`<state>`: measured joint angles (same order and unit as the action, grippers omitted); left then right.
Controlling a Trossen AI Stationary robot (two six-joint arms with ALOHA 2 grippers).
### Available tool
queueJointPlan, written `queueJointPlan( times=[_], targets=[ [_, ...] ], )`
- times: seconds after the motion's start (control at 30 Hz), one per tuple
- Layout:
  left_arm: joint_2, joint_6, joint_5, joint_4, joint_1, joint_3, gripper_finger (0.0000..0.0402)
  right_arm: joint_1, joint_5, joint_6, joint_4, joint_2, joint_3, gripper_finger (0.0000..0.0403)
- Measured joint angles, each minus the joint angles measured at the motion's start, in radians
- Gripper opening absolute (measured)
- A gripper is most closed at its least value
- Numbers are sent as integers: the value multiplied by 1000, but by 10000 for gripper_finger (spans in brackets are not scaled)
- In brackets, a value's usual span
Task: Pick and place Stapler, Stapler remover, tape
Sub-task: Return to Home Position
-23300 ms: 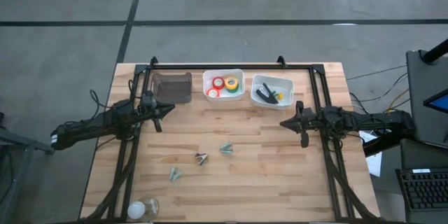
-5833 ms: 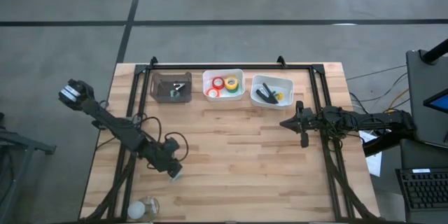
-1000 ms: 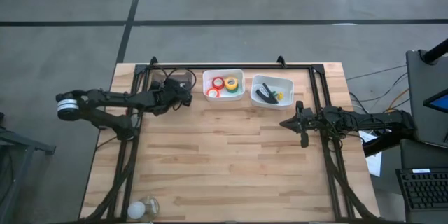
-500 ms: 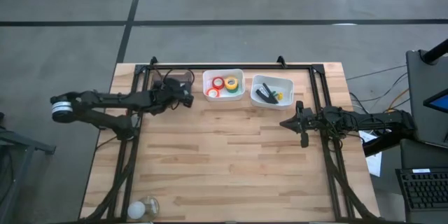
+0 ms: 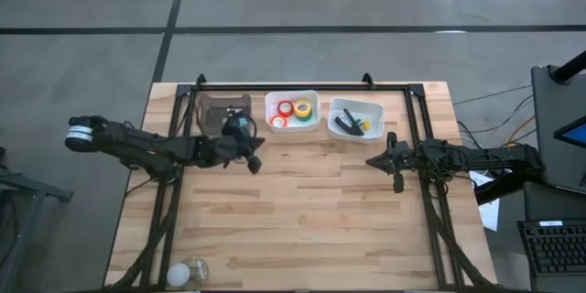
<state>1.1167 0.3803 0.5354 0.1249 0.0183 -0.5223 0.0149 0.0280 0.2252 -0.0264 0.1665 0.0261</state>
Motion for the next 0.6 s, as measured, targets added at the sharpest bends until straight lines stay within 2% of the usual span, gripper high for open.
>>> queueJointPlan(
  times=[0.13, 0.27, 0.37, 0.47, 0.6],
  targets=[
    [-5, -76, -150, 219, 23, 79, 3, 0, 0, 0, 0, 0, 0, 9],
    [-7, -47, -165, 412, 22, 188, 3, 0, 0, 0, 0, 0, 0, 9],
    [-22, -98, -209, 534, 22, 261, 7, 0, 0, 0, 0, 0, 0, 9],
    [-60, -169, -338, 571, 22, 318, 9, 0, 0, 0, 0, 0, 0, 9],
    [-144, -163, -362, 572, 22, 369, 10, 0, 0, 0, 0, 0, 0, 9]
  ],
)
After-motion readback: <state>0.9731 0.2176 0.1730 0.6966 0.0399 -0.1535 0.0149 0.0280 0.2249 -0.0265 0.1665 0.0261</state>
